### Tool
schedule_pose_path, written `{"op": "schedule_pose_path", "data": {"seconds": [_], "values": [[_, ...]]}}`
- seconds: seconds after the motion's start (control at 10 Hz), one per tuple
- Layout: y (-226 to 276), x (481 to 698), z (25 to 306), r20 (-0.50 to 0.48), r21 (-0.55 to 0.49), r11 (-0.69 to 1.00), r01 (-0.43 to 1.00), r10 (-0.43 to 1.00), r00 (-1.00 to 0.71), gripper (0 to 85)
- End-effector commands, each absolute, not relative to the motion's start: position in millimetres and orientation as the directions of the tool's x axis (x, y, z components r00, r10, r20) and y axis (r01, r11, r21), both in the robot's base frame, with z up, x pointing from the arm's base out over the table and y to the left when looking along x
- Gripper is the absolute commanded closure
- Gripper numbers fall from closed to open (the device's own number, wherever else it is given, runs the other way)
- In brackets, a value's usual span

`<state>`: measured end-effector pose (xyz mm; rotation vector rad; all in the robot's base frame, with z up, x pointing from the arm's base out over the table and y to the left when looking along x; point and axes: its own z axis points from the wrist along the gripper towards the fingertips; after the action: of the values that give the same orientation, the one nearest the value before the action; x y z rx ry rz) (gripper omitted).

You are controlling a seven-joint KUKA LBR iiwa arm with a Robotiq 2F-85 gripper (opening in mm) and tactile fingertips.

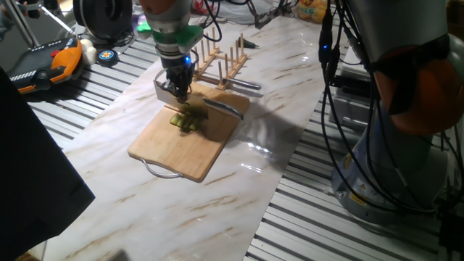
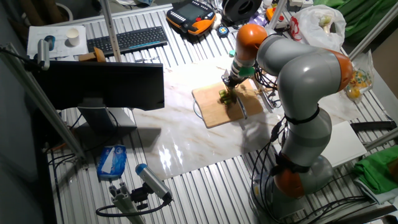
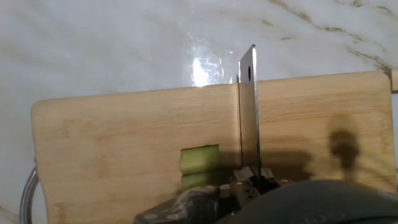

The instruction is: Cut the cucumber into segments

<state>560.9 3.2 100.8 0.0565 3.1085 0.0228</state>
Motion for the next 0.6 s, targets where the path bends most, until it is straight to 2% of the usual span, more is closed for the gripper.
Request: {"op": "schedule_pose_path", "data": {"seconds": [0.0, 0.3, 0.5], "values": [[6.6, 560.5, 103.1, -0.032, 0.017, 0.999, 0.036, 0.037, -0.999, 84.3], [26.2, 556.2, 113.7, -0.021, 0.012, 0.999, 0.052, 0.052, -0.998, 84.3], [35.1, 556.9, 111.2, -0.021, 0.009, 0.998, 0.058, 0.058, -0.998, 84.3]]}}
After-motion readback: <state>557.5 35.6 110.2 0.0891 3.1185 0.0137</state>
